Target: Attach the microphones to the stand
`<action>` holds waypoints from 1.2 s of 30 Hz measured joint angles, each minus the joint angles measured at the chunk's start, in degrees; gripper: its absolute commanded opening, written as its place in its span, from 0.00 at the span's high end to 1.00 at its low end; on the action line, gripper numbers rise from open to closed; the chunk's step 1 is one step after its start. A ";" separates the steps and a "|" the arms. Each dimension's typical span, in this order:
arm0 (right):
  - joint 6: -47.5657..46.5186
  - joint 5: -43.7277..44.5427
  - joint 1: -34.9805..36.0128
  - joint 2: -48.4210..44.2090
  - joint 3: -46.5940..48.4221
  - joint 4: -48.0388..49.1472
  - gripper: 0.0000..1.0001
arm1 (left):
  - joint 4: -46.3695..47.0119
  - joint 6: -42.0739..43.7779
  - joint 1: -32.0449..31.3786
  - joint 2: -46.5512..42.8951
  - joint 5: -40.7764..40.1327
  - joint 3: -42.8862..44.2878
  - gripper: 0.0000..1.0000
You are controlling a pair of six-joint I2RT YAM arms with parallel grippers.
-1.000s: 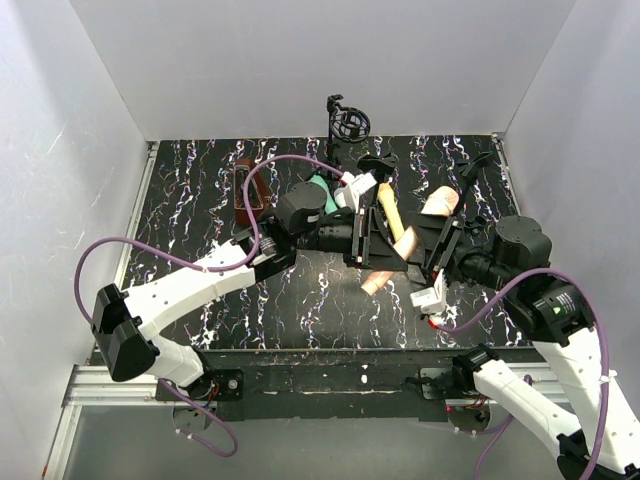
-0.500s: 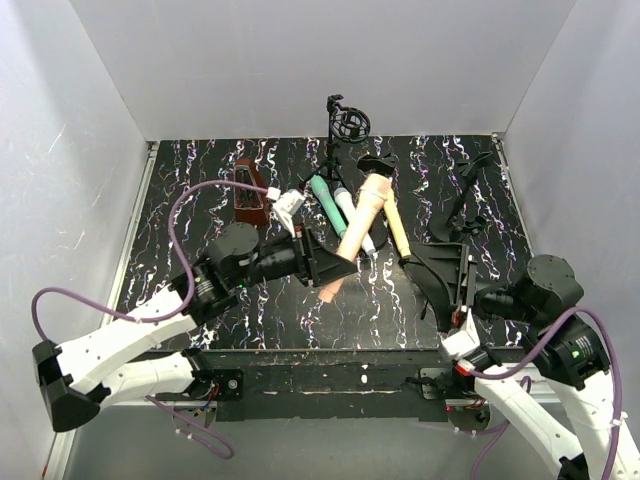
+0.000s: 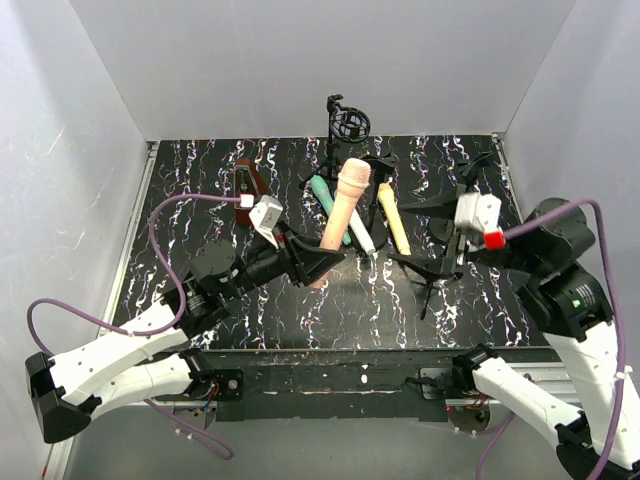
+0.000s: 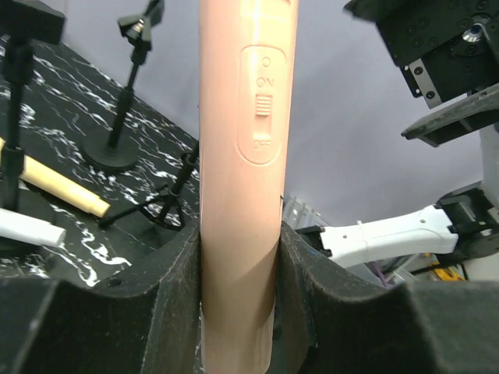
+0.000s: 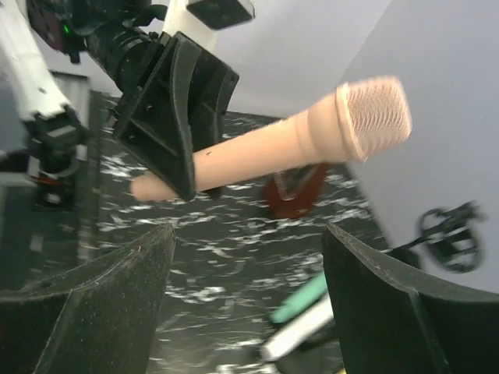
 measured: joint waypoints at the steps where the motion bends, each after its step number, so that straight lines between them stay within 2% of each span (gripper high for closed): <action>1: 4.17 -0.09 0.00 0.72 0.00 -0.02 0.17 | 0.90 0.70 0.00 -0.76 -0.85 -0.87 1.00; 7: 23.71 0.11 0.00 5.07 -0.13 1.77 0.17 | 5.20 2.86 0.00 -3.72 -4.76 -4.28 1.00; 15: 38.75 0.24 0.00 7.87 -3.45 6.82 0.17 | 5.95 4.31 0.00 -3.65 -6.01 -4.33 1.00; 36: 49.68 2.67 0.00 9.31 -5.27 12.46 0.17 | 8.55 4.66 0.00 -3.65 -6.03 -5.49 1.00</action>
